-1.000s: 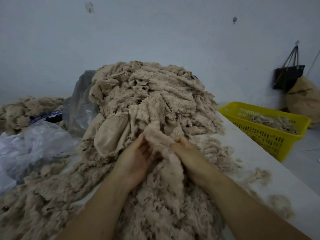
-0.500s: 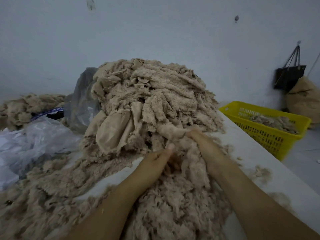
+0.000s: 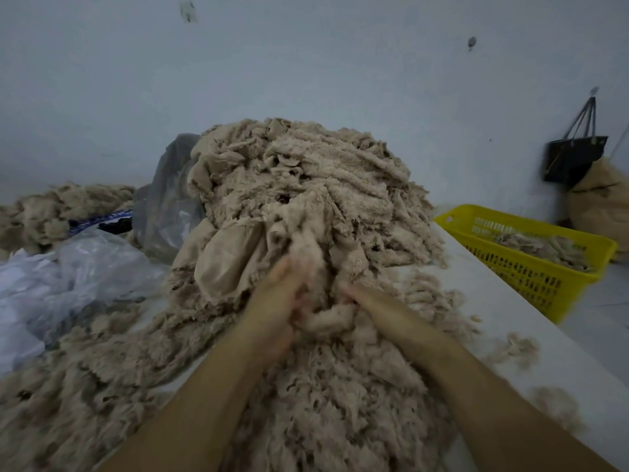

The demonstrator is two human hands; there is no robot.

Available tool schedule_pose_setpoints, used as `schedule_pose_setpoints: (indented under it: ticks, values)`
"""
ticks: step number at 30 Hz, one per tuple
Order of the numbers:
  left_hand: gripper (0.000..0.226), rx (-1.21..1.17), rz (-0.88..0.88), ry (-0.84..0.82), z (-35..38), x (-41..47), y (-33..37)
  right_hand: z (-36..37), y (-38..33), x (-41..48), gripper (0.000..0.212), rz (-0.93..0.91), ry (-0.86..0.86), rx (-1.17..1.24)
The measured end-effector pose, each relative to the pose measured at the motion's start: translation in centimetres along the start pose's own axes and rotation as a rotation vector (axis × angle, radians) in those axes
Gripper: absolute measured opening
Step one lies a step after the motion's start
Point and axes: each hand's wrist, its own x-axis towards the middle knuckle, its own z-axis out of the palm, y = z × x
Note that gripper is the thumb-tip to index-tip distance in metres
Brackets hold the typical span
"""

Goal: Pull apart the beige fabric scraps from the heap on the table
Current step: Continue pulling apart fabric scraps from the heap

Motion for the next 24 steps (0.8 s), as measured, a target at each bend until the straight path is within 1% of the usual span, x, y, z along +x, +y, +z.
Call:
schedule_pose_setpoints:
  ticks: [1, 2, 3, 4, 5, 8, 9, 10, 11, 12, 13, 14, 15, 16, 17, 18, 20, 21, 23, 24]
  values:
    - [0.023, 0.21, 0.025, -0.087, 0.6, -0.6, -0.4, 0.0, 0.1, 0.3, 0.043, -0.052, 0.016, 0.09]
    - [0.026, 0.359, 0.026, -0.187, 1.1, -1.2, -0.8, 0.1, 0.0, 0.5, 0.049, -0.088, 0.016, 0.17]
    - [0.03, 0.454, 0.017, -0.266, 1.5, -1.5, -1.2, 0.2, 0.0, 0.5, 0.051, -0.098, 0.028, 0.224]
    - [0.033, 0.496, 0.004, -0.307, 1.7, -1.8, -1.4, 0.2, -0.2, 0.6, 0.051, -0.099, 0.05, 0.245]
    - [0.036, 0.484, -0.015, -0.318, 1.8, -1.9, -1.4, 0.3, -0.2, 0.7, 0.049, -0.099, 0.087, 0.242]
    - [0.034, 0.375, -0.06, -0.282, 2.0, -1.6, -1.5, 0.0, -0.1, 1.1, 0.049, -0.102, 0.191, 0.22]
    - [0.028, 0.35, -0.064, -0.238, 2.2, -1.6, -1.6, 0.0, -0.1, 1.1, 0.046, -0.112, 0.201, 0.222]
    - [0.021, 0.302, -0.076, -0.191, 2.4, -1.6, -1.5, 0.0, -0.2, 1.0, 0.038, -0.129, 0.21, 0.205]
    - [0.026, 0.223, -0.091, -0.16, 2.6, -1.4, -1.5, 0.0, -0.3, 0.9, 0.031, -0.155, 0.221, 0.156]
    - [0.037, 0.111, -0.122, -0.148, 2.6, -1.2, -1.4, 0.2, -0.4, 0.8, 0.031, -0.184, 0.235, 0.082]
    - [0.045, 0.009, -0.156, -0.135, 2.4, -0.8, -1.3, 0.5, -0.4, 0.7, 0.035, -0.223, 0.248, 0.007]
    - [0.049, -0.081, -0.192, -0.115, 2.2, -0.7, -0.9, 0.8, -0.4, 0.6, 0.044, -0.263, 0.254, -0.055]
    - [0.051, -0.149, -0.222, -0.095, 1.9, -0.7, -0.6, 1.1, -0.3, 0.7, 0.054, -0.294, 0.252, -0.101]
    - [0.049, -0.206, -0.242, -0.085, 1.6, -0.6, -0.5, 1.3, -0.2, 0.8, 0.06, -0.307, 0.246, -0.126]
    - [0.045, -0.255, -0.254, -0.085, 1.3, -0.3, -0.4, 1.3, -0.2, 0.8, 0.058, -0.306, 0.242, -0.131]
    - [0.042, -0.304, -0.261, -0.092, 1.1, -0.3, -0.3, 1.4, -0.3, 0.7, 0.05, -0.3, 0.24, -0.113]
    - [0.041, -0.371, -0.26, -0.11, 0.8, -0.2, -0.4, 1.3, -0.5, 0.8, 0.036, -0.286, 0.236, -0.074]
    - [0.039, -0.384, -0.251, -0.118, 0.9, -0.2, -0.4, 1.4, -0.7, 0.8, 0.038, -0.288, 0.252, -0.078]
    - [0.031, -0.368, -0.218, -0.14, 1.0, -0.1, -0.4, 1.4, -0.7, 1.0, 0.049, -0.287, 0.293, -0.092]
    - [0.03, -0.348, -0.204, -0.126, 1.0, 0.0, -0.5, 1.3, -0.6, 0.9, 0.05, -0.281, 0.293, -0.092]
